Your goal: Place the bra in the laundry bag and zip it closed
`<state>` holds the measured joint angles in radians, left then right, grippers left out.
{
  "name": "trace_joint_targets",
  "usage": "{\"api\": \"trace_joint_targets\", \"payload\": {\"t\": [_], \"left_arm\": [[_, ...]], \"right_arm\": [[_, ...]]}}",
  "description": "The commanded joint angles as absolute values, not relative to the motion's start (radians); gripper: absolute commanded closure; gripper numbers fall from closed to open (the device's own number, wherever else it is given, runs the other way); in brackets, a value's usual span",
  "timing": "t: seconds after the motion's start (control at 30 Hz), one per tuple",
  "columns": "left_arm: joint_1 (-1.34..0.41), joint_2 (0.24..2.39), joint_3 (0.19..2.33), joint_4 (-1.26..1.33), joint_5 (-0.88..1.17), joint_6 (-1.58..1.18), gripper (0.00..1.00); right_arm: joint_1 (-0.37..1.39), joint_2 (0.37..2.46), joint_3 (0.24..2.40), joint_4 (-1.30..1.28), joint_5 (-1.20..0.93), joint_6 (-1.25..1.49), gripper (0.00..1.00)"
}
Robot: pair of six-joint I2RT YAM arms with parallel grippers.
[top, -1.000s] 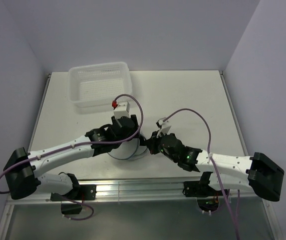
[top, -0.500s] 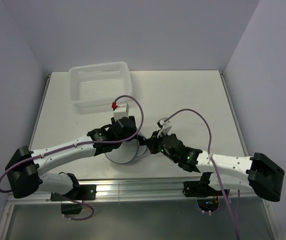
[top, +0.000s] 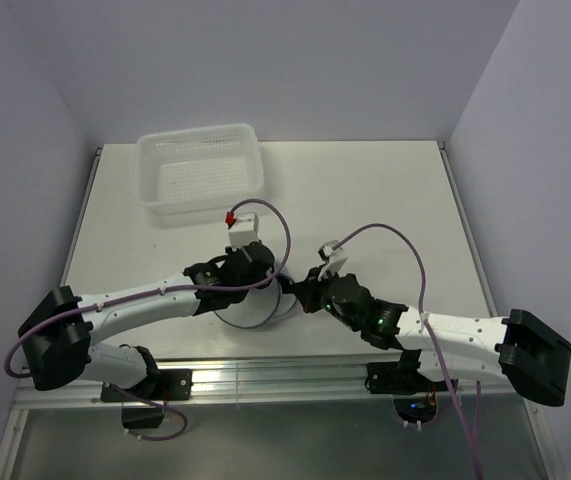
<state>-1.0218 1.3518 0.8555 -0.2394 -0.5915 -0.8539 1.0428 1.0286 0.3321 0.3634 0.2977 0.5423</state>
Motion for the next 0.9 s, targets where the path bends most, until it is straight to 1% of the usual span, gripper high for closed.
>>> {"api": "trace_joint_targets", "payload": {"t": [0.0, 0.03, 0.07, 0.13, 0.2, 0.23, 0.33, 0.4, 0.43, 0.5, 0.53, 0.57, 0.63, 0.7, 0.73, 0.8, 0.83, 0.87], "left_arm": [[-1.026, 1.281, 0.842, -0.138, -0.624, -0.845, 1.00], [-1.026, 1.267, 0.832, -0.130, -0.603, -0.851, 1.00], [-1.026, 1.237, 0.824, -0.124, -0.592, -0.854, 1.00], [-1.026, 1.206, 0.809, -0.106, -0.574, -0.868, 1.00], [-1.026, 1.160, 0.796, -0.088, -0.542, -0.877, 1.00], [-1.026, 1.137, 0.781, -0.074, -0.529, -0.884, 1.00], [-1.026, 1.114, 0.759, -0.058, -0.508, -0.888, 1.00], [-1.026, 1.112, 0.762, -0.060, -0.500, -0.881, 1.00], [-1.026, 1.114, 0.764, -0.057, -0.497, -0.873, 1.00], [-1.026, 1.118, 0.772, -0.051, -0.495, -0.856, 1.00], [-1.025, 1.123, 0.772, -0.048, -0.492, -0.848, 1.00], [-1.023, 1.124, 0.773, -0.049, -0.492, -0.842, 1.00], [-1.019, 1.124, 0.772, -0.048, -0.486, -0.839, 1.00], [-1.005, 1.120, 0.762, -0.034, -0.466, -0.836, 1.00], [-0.997, 1.123, 0.762, -0.032, -0.456, -0.835, 1.00], [-0.976, 1.130, 0.761, -0.018, -0.422, -0.828, 1.00], [-0.971, 1.134, 0.762, -0.015, -0.414, -0.824, 1.00], [-0.968, 1.137, 0.765, -0.011, -0.410, -0.819, 1.00]], "right_arm": [[1.051, 1.002, 0.321, 0.376, 0.308, 0.560, 1.00], [1.051, 1.000, 0.324, 0.361, 0.308, 0.563, 1.00], [1.052, 0.994, 0.328, 0.335, 0.307, 0.569, 0.97], [1.051, 0.982, 0.354, 0.301, 0.292, 0.558, 0.85], [1.051, 0.953, 0.411, 0.203, 0.263, 0.534, 0.62], [1.051, 0.940, 0.432, 0.136, 0.246, 0.503, 0.46], [1.049, 0.888, 0.523, 0.039, 0.172, 0.448, 0.28], [1.046, 0.865, 0.583, -0.026, 0.115, 0.422, 0.28], [1.040, 0.862, 0.600, -0.037, 0.095, 0.414, 0.35], [0.987, 0.871, 0.638, -0.041, -0.004, 0.397, 0.43], [0.918, 0.890, 0.643, -0.010, -0.059, 0.399, 0.57], [0.876, 0.905, 0.649, -0.005, -0.114, 0.405, 0.63], [0.815, 0.945, 0.675, 0.032, -0.233, 0.410, 0.71], [0.773, 1.018, 0.709, 0.052, -0.250, 0.399, 0.78], [0.769, 1.040, 0.712, 0.060, -0.265, 0.373, 0.85], [0.732, 1.097, 0.712, 0.107, -0.296, 0.370, 0.94], [0.718, 1.117, 0.706, 0.151, -0.358, 0.362, 0.95], [0.703, 1.123, 0.692, 0.172, -0.385, 0.362, 0.93]]}}
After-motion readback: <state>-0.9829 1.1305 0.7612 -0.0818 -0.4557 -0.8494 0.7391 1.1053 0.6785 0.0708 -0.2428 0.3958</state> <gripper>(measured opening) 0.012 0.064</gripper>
